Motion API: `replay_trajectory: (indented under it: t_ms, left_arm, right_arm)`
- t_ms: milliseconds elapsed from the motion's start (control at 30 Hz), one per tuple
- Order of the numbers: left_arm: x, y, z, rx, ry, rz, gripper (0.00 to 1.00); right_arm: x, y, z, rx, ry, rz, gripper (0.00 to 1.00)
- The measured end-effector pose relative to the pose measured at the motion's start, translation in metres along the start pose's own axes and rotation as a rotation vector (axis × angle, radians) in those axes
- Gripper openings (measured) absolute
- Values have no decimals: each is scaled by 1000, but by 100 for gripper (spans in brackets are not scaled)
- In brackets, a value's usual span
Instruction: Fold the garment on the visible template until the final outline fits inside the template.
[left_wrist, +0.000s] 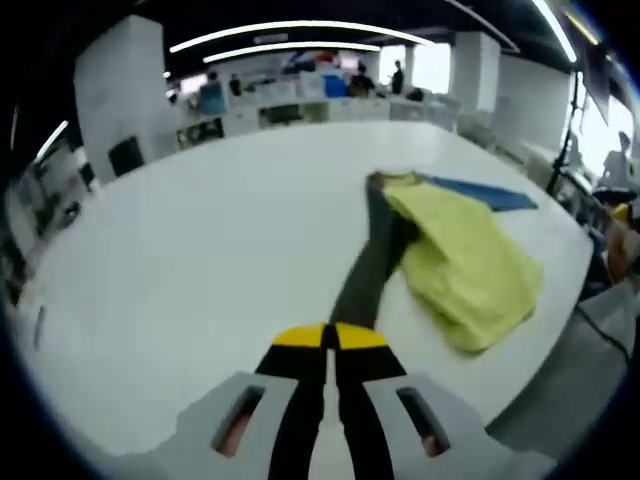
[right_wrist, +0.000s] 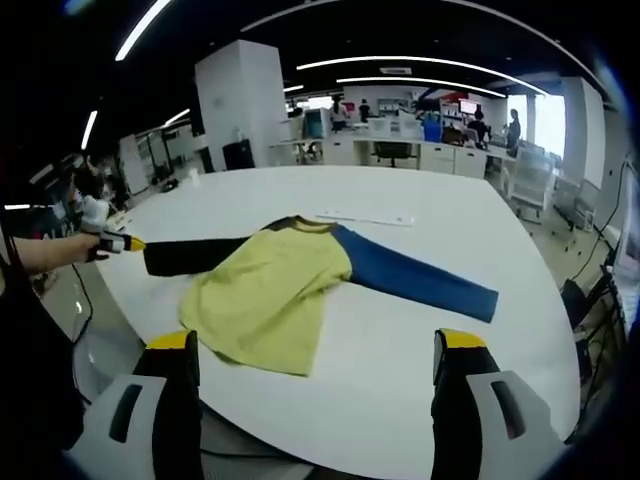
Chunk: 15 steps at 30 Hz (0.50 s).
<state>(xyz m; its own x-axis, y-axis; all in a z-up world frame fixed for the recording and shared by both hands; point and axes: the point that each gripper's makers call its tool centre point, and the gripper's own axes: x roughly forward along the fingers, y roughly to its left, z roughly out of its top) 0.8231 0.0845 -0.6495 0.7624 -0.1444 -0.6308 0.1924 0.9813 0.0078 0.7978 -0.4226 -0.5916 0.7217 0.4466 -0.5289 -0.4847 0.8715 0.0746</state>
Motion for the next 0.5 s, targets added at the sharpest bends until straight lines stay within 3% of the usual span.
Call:
replay_trajectory:
  t_ms: [500]
  left_arm:
    - [16, 42, 1, -44, 27, 67, 0]
  right_arm:
    - [11, 4, 0, -13, 24, -2, 96]
